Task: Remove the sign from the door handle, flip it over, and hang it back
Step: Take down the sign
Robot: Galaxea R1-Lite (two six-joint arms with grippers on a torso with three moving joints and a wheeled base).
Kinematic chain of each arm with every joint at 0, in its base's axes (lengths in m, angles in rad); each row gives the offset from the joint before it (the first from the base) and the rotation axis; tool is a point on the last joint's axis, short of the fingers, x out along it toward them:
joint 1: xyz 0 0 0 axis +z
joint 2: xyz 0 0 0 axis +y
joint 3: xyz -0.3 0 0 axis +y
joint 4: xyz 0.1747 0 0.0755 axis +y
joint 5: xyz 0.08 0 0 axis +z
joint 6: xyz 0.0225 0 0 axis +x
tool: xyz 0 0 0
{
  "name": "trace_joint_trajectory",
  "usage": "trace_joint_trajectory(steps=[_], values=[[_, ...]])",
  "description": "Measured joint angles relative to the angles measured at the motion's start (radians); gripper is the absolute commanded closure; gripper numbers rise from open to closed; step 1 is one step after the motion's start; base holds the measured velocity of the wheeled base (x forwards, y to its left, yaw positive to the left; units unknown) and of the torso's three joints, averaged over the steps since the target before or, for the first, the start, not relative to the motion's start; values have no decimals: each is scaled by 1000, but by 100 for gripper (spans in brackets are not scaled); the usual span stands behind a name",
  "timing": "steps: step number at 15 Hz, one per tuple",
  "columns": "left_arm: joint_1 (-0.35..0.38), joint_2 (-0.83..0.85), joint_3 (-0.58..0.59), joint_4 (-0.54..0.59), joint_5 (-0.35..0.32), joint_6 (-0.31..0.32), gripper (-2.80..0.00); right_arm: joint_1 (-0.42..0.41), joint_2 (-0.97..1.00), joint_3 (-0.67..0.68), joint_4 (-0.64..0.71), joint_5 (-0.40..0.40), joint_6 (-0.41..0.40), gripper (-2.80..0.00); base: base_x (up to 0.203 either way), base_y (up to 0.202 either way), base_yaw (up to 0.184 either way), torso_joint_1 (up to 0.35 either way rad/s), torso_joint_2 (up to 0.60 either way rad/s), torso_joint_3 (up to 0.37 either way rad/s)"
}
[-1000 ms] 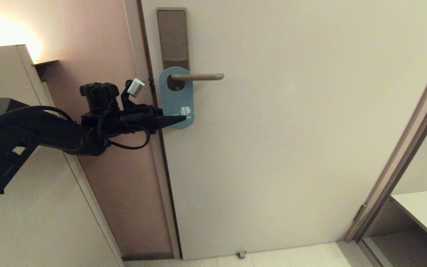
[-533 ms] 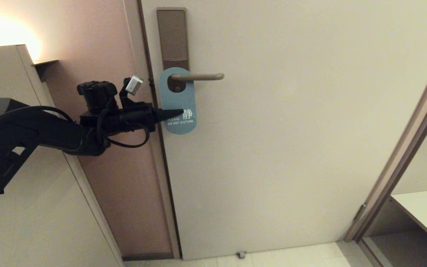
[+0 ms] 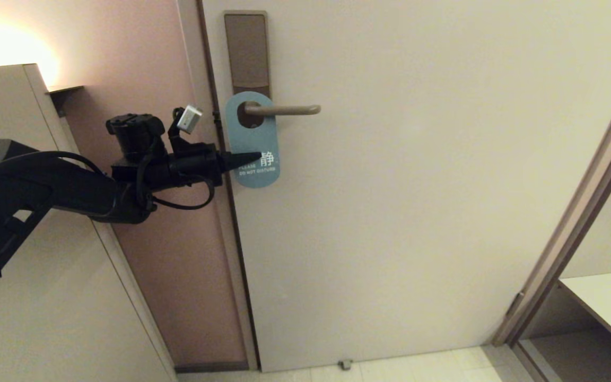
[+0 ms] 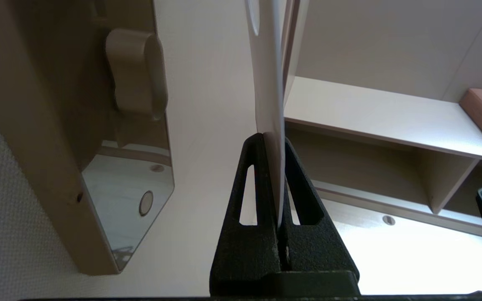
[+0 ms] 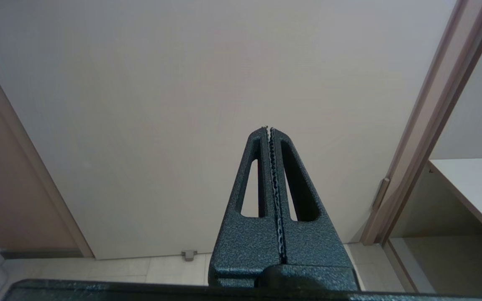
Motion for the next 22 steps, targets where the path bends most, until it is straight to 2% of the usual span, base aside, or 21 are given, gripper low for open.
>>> trace_joint_trajectory(steps=[5,12,14,17,19,22], values=[[-15,-45,69,-4,22,4,0,0,0,0,0,0,0,0,0,0,0,0,0,0],[-22,-101,116,-35,112,7,0,0,0,0,0,0,0,0,0,0,0,0,0,0],[-21,-118,141,-35,120,12,0,0,0,0,0,0,0,0,0,0,0,0,0,0],[-21,-149,211,-36,125,48,0,0,0,0,0,0,0,0,0,0,0,0,0,0],[-23,-170,259,-39,160,79,0,0,0,0,0,0,0,0,0,0,0,0,0,0],[-30,-186,279,-33,222,87,0,0,0,0,0,0,0,0,0,0,0,0,0,0]])
